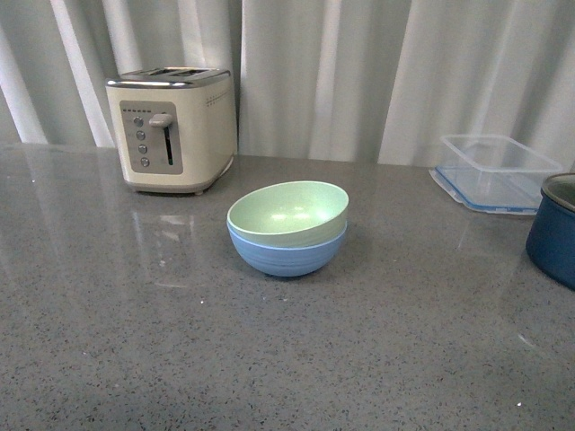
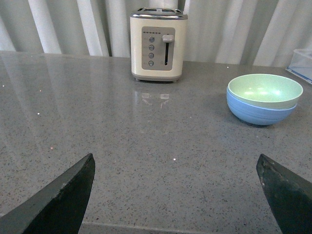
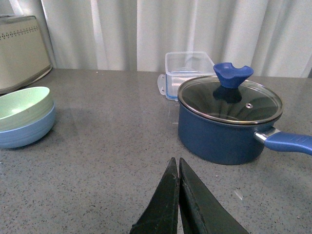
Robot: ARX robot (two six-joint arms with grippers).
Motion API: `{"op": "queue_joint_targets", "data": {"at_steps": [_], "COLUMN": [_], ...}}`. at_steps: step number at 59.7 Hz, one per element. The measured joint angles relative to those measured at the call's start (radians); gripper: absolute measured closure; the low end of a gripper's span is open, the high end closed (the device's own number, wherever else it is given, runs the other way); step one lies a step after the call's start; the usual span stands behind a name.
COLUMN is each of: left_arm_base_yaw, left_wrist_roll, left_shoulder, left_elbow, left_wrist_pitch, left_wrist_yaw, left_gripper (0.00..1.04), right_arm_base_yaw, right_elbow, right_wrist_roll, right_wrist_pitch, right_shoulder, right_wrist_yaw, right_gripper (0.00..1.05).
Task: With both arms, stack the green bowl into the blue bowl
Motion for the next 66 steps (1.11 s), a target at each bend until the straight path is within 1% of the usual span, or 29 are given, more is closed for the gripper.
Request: {"op": "queue_joint_targets", "data": {"at_steps": [10, 15, 32, 45, 66], "left_arm_base_yaw": [0.0, 0.0, 0.0, 0.0, 0.0], "left_wrist_roll": [0.0, 0.0, 0.0, 0.0, 0.0], "left_shoulder": [0.0, 0.0, 0.0, 0.0, 0.0], "left_elbow": [0.0, 0.0, 0.0, 0.0, 0.0], "left_wrist_pitch": [0.0, 0.0, 0.0, 0.0, 0.0], "left_wrist_yaw": [0.0, 0.0, 0.0, 0.0, 0.0], "left_gripper": [0.07, 0.07, 0.07, 0.07, 0.07], "right_arm_base_yaw": [0.0, 0.0, 0.0, 0.0, 0.0], "right_elbow": [-0.024, -0.057, -0.061, -0.061, -0.061], "right_wrist_roll": [0.0, 0.0, 0.0, 0.0, 0.0], "right_wrist_pitch": [-0.058, -0.033, -0.2, -0.288, -0.383], "right_shoulder": [-0.083, -0.1, -0.274, -0.364, -0.459], "right_wrist_yaw": [0.0, 0.0, 0.0, 0.0, 0.0], "right_gripper": [1.04, 1.04, 1.04, 1.04, 1.04]}}
